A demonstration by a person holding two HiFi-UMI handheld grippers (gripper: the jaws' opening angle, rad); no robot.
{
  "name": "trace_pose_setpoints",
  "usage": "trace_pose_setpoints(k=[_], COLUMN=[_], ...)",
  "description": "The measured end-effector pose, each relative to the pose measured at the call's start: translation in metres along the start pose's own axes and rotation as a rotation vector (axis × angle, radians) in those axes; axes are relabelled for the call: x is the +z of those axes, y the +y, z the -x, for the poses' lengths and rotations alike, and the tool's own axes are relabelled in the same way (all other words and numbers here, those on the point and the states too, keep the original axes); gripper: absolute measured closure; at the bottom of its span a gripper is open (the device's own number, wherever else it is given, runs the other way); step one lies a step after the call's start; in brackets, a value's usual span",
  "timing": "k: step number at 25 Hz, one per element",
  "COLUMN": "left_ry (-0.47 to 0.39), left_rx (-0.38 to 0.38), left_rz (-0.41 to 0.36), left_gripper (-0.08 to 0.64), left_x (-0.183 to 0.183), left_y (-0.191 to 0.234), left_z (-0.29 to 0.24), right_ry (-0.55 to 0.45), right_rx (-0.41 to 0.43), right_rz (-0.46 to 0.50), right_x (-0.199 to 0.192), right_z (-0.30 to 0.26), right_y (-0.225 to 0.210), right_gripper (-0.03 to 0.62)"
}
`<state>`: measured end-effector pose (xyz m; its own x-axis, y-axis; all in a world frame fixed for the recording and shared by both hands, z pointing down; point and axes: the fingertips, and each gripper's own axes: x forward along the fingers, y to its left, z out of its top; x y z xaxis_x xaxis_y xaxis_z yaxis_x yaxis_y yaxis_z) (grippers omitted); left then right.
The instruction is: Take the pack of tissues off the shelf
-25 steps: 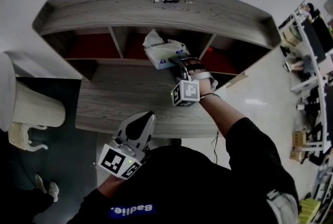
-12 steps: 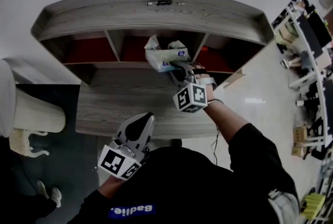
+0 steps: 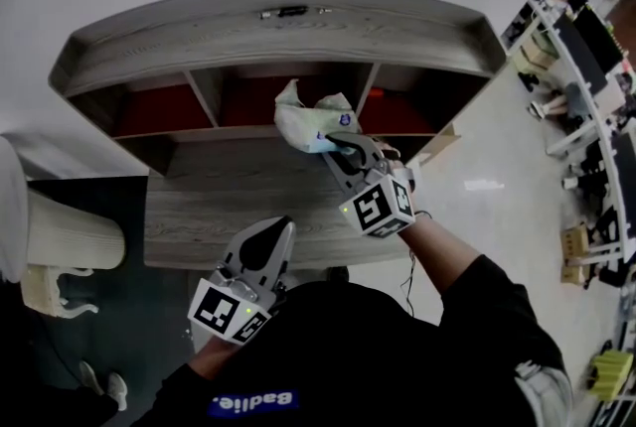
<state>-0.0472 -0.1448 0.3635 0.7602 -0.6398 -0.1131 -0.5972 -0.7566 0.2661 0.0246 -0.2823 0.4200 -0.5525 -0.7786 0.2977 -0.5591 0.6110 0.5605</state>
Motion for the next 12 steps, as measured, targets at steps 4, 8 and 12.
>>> trace_pose_setpoints(k=[4,8,12], left_ry=[0.005,0.008,0.009], left_rx=[-0.017,-0.027,-0.036], left_rz=[0.001,0.003,0.001], left_gripper=[0.558,0.558,0.558], left_x=[-0.001,-0.002,-0.002], left_y=[-0.001,-0.002,-0.004], left_z=[-0.003,-0.004,-0.003], right_ry=[-0.032,-0.082,-0.137], right_rx=[0.019,0.037,0.045], right_rz=[-0.059,-0.153,-0.261], right_x=[0.008,0.014,0.021], right_z=[0.019,0.035,0.050], right_y=[0.003,0.010,0.014], right_gripper=[0.532,0.532,0.534])
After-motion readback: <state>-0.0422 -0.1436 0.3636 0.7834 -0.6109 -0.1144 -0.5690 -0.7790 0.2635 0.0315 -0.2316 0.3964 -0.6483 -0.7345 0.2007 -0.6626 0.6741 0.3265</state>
